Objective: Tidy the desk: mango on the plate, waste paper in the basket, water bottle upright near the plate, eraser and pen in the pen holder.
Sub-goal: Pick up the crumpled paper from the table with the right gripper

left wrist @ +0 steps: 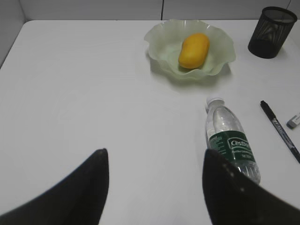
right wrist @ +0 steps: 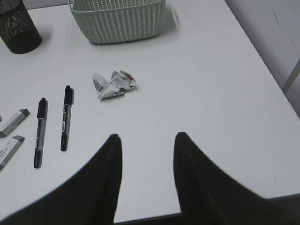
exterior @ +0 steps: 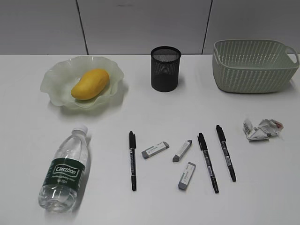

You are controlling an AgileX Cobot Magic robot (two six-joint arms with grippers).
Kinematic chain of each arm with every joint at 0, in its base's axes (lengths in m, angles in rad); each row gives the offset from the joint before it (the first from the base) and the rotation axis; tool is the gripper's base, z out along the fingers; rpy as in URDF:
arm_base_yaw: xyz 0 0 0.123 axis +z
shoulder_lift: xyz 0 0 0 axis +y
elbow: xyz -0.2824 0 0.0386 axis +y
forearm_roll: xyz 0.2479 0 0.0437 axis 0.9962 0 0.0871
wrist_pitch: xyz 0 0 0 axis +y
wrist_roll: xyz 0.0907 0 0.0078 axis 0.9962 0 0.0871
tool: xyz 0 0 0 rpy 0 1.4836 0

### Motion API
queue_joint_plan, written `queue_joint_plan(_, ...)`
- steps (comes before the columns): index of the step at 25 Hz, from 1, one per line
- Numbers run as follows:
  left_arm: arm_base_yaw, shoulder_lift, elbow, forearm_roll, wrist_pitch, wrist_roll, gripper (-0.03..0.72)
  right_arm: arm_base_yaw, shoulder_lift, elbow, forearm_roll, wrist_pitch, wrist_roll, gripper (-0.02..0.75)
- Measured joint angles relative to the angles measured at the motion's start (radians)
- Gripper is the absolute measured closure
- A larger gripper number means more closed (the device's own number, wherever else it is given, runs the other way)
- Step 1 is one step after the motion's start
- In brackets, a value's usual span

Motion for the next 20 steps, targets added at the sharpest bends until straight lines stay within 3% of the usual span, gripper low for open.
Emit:
queue_joint_plan(15,0.0,-0.001,0.027,-0.002,-0.056,0.008,0.241,0.0,0.0,0.0,0.004,0.0,0.001,0.43)
queue_joint_plan(20,0.04,-0.001,0.027,-0.002,-0.056,0.008,0.241,0.0,0.057,-0.012,0.042,-0.027,-0.002,0.43)
